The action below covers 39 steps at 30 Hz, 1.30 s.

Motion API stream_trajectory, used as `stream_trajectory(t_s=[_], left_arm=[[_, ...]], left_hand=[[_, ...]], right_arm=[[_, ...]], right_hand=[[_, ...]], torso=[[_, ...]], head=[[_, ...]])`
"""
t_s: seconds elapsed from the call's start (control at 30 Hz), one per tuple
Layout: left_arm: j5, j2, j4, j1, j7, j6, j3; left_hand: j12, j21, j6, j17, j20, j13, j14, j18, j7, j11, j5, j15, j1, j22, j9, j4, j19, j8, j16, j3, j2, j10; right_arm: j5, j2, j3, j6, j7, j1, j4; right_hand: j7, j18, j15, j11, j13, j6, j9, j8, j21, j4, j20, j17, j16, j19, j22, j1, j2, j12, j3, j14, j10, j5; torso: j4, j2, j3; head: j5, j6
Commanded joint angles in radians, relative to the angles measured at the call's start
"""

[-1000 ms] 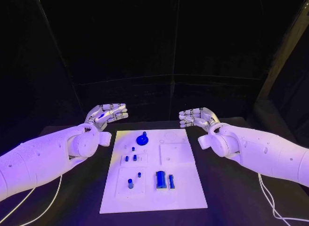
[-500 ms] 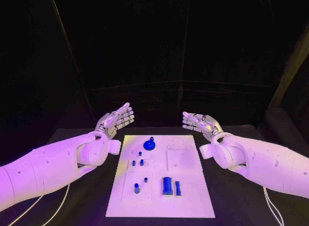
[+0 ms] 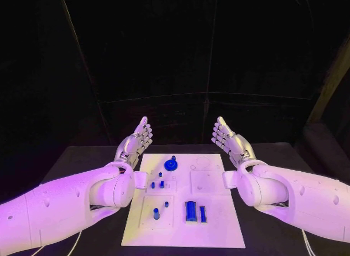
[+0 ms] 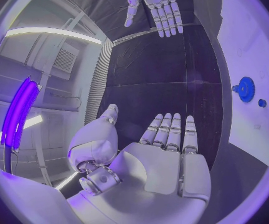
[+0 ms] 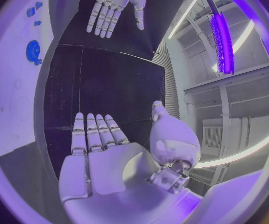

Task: Assemble the parts on the task board

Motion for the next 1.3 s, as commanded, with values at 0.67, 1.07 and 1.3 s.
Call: stream_trajectory(t_s=[0.67,1.07,1.3], left_arm=[[-0.041,-0.007,0.03,-0.004,0.047,-0.143,0.005],[-0.041,-0.007,0.03,-0.004,0.047,-0.143,0.005],[-0.041,-0.007,0.03,-0.004,0.047,-0.143,0.005]], left_hand=[[-0.007,-0.008,-0.213,-0.002,-0.068,-0.002,-0.209,-0.038,-0.015,-0.01,-0.004,-0.006,-0.285,-0.101,-0.002,0.0,-0.161,-0.004,-0.025,-0.099,0.0,-0.226],[-0.007,-0.008,-0.308,-0.002,-0.068,-0.002,-0.304,-0.038,-0.015,-0.01,-0.004,-0.006,-0.412,-0.101,-0.002,0.0,-0.237,-0.004,-0.025,-0.099,0.0,-0.328],[-0.007,-0.008,-0.308,-0.002,-0.068,-0.002,-0.304,-0.038,-0.015,-0.01,-0.004,-0.006,-0.412,-0.101,-0.002,0.0,-0.237,-0.004,-0.025,-0.099,0.0,-0.328]], right_arm=[[0.053,-0.005,0.002,-0.106,0.056,0.001,0.018],[0.053,-0.005,0.002,-0.106,0.056,0.001,0.018],[0.053,-0.005,0.002,-0.106,0.056,0.001,0.018]], right_hand=[[-0.019,-0.063,-0.003,-0.007,-0.001,-0.21,-0.002,-0.004,-0.094,-0.003,-0.034,-0.004,-0.005,-0.216,-0.002,-0.336,-0.001,-0.007,0.009,-0.242,-0.229,-0.014],[-0.019,-0.063,-0.003,-0.007,-0.001,-0.307,-0.002,-0.004,-0.094,-0.003,-0.034,-0.004,-0.005,-0.317,-0.002,-0.49,-0.001,-0.007,0.009,-0.353,-0.336,-0.014],[-0.019,-0.063,-0.003,-0.007,-0.001,-0.307,-0.002,-0.004,-0.094,-0.003,-0.034,-0.004,-0.005,-0.317,-0.002,-0.49,-0.001,-0.007,0.009,-0.353,-0.336,-0.014]], torso=[[0.0002,0.0,0.0002],[0.0002,0.0,0.0002],[0.0002,0.0,0.0002]], head=[[0.0,0.0],[0.0,0.0],[0.0,0.0]])
